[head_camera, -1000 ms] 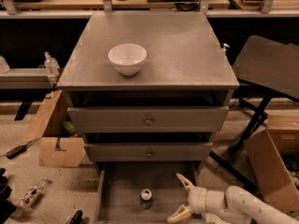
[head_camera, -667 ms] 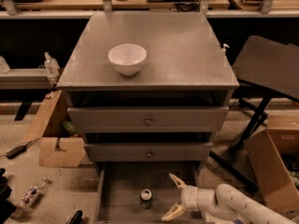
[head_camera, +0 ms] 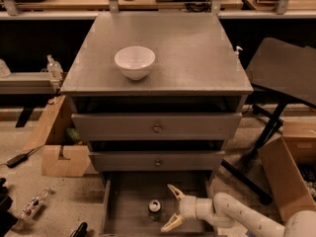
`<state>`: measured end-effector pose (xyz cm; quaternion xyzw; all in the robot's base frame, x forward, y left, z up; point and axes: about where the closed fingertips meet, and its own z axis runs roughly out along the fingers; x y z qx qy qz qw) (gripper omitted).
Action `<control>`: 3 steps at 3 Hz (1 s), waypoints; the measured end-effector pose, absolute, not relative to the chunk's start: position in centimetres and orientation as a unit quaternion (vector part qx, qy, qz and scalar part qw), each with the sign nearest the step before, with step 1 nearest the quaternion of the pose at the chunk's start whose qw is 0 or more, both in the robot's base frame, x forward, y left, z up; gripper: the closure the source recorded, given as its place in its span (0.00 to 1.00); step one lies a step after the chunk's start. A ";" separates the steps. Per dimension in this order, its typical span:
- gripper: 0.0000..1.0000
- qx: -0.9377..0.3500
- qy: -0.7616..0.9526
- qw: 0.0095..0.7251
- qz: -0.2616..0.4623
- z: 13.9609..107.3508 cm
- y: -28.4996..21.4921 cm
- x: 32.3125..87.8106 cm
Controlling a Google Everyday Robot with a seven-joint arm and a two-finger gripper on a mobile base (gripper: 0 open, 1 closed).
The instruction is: Pick green can from bottom drawer and place on counter
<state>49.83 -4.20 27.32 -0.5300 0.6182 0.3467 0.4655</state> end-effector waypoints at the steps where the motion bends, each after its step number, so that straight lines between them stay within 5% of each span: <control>1: 0.00 -0.536 0.614 0.465 0.347 25.5 -2.5 51.2; 3: 0.00 -0.546 0.624 0.449 0.334 21.6 -1.0 52.9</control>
Offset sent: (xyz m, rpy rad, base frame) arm 0.0350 0.0324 -0.0603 -0.0392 -0.0019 0.0080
